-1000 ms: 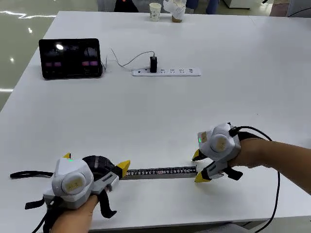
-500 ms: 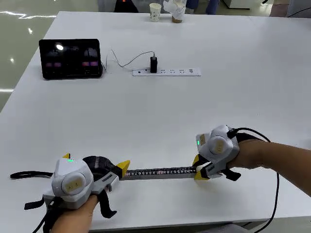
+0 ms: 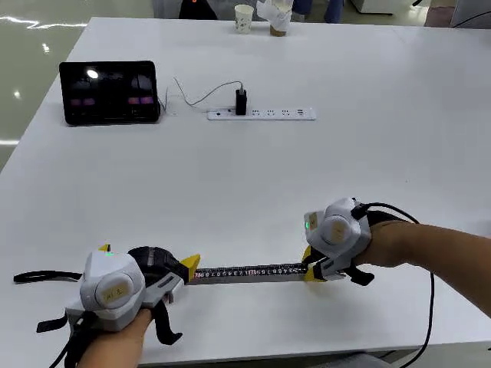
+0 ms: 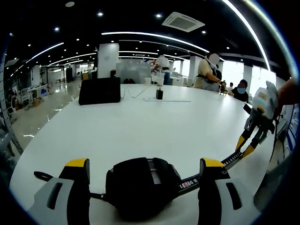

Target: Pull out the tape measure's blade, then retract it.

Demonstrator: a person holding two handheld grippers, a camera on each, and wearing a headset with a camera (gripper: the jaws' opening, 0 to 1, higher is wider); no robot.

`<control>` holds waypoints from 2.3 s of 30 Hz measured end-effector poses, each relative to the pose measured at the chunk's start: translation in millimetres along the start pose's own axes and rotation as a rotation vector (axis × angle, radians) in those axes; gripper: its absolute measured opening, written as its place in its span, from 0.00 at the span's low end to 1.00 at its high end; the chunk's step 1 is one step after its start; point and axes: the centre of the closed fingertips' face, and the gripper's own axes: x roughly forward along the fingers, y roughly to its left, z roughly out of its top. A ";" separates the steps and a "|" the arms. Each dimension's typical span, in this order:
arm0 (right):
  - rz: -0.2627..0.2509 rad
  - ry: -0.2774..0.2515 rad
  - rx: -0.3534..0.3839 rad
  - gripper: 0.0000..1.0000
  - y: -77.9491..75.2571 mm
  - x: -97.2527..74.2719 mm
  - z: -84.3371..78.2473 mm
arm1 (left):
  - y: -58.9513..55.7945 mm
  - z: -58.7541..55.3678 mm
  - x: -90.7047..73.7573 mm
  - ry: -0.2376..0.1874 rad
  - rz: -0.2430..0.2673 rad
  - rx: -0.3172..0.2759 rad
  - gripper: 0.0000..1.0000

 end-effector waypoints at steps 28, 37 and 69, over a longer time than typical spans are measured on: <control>0.011 0.049 0.055 0.11 2.9 2.4 0.5 | 3.2 -19.9 -0.9 0.105 0.005 0.002 0.63; 0.009 0.053 0.070 0.10 2.2 2.0 -0.2 | 3.5 -22.2 -0.6 0.136 0.005 0.011 0.61; 0.008 0.034 0.078 0.11 2.4 2.1 3.1 | 4.2 -20.8 -1.7 0.119 0.003 0.016 0.61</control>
